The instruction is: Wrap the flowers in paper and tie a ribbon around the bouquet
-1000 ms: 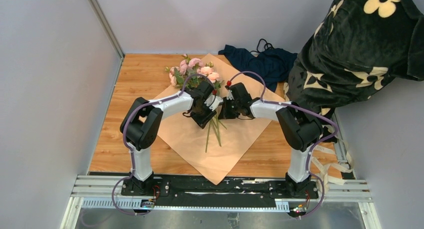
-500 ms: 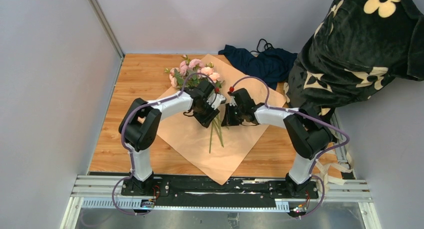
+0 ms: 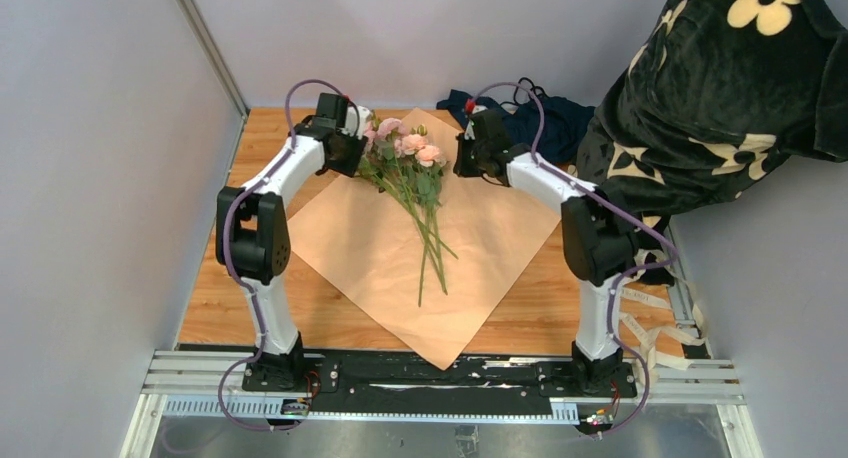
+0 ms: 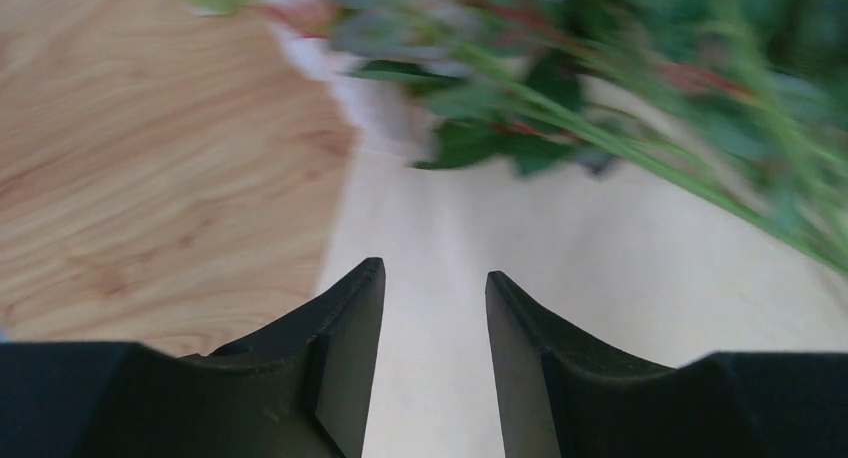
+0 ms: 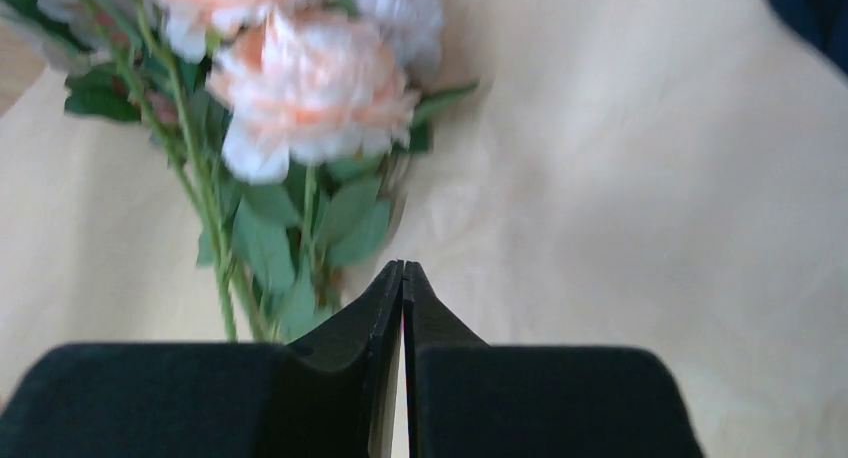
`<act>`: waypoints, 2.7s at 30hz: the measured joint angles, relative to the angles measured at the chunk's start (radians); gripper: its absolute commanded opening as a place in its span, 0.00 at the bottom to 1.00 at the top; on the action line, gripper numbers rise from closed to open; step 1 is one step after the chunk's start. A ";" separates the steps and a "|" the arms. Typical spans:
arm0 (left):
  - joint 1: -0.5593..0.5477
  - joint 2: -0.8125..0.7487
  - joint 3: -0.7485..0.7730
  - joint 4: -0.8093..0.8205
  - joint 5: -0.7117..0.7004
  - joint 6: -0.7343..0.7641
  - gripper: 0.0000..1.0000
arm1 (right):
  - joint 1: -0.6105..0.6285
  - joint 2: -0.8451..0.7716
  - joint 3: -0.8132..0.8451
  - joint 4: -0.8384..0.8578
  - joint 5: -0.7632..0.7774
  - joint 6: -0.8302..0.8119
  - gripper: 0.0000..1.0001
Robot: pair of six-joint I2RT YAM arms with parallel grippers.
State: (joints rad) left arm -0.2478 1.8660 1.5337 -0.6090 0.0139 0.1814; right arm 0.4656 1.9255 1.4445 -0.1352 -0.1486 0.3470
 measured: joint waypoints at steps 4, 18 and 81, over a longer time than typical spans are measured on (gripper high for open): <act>0.104 0.137 0.100 0.034 -0.128 -0.001 0.49 | -0.018 0.170 0.205 -0.002 0.044 -0.038 0.08; 0.063 0.386 0.295 0.150 -0.268 0.058 0.49 | -0.021 0.479 0.494 0.000 0.042 -0.059 0.08; -0.568 -0.137 -0.523 0.256 0.051 0.230 0.34 | 0.118 -0.193 -0.518 0.072 -0.235 0.053 0.03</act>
State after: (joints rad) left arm -0.8158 1.7287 1.0103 -0.3527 0.0654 0.4114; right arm 0.5835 1.7325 0.9260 -0.0628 -0.3840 0.3996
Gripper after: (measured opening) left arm 0.338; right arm 0.035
